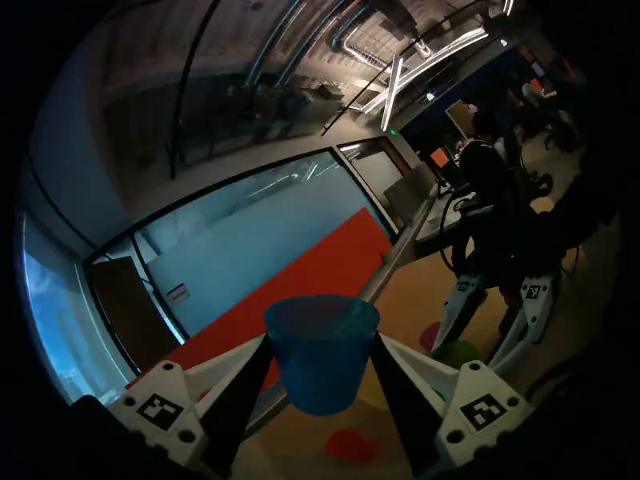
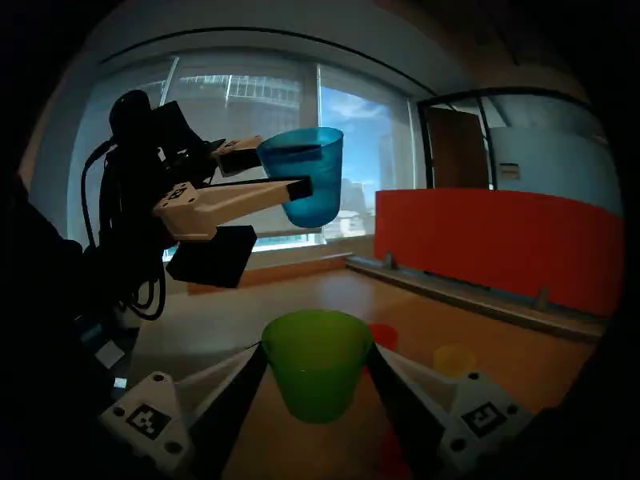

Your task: Pour water

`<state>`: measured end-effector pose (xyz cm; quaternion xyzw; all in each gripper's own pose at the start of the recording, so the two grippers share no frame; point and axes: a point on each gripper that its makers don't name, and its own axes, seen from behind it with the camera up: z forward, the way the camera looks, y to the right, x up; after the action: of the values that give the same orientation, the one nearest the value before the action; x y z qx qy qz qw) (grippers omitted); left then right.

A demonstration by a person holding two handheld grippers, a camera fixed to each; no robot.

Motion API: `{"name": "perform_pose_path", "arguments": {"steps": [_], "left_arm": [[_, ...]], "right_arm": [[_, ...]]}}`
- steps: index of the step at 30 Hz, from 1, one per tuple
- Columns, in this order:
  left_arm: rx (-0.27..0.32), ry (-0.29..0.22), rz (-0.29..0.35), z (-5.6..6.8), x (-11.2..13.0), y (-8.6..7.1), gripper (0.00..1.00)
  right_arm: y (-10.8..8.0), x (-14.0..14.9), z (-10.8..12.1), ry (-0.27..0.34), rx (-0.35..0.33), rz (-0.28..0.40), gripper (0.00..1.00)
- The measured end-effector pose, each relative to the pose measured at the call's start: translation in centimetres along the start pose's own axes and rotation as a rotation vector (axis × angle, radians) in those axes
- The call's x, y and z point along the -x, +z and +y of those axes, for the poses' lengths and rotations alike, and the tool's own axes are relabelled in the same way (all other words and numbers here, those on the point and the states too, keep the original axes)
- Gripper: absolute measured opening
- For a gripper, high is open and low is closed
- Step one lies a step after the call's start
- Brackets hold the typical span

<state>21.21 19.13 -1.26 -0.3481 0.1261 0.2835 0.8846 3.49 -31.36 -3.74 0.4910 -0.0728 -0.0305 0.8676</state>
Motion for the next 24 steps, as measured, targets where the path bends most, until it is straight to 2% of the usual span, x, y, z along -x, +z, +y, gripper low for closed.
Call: {"name": "perform_pose_path", "arguments": {"steps": [12, 24], "left_arm": [[0.006, 0.074, -0.002, 0.12, -0.52, 0.12, 0.83], [0.010, 0.184, 0.001, 0.89, -0.99, 0.24, 0.83]], "right_arm": [[-0.01, -0.10, -0.35, -0.002, -0.012, 0.003, 0.90], [-0.07, -0.23, -0.69, -0.022, -0.018, 0.000, 0.91]]}}
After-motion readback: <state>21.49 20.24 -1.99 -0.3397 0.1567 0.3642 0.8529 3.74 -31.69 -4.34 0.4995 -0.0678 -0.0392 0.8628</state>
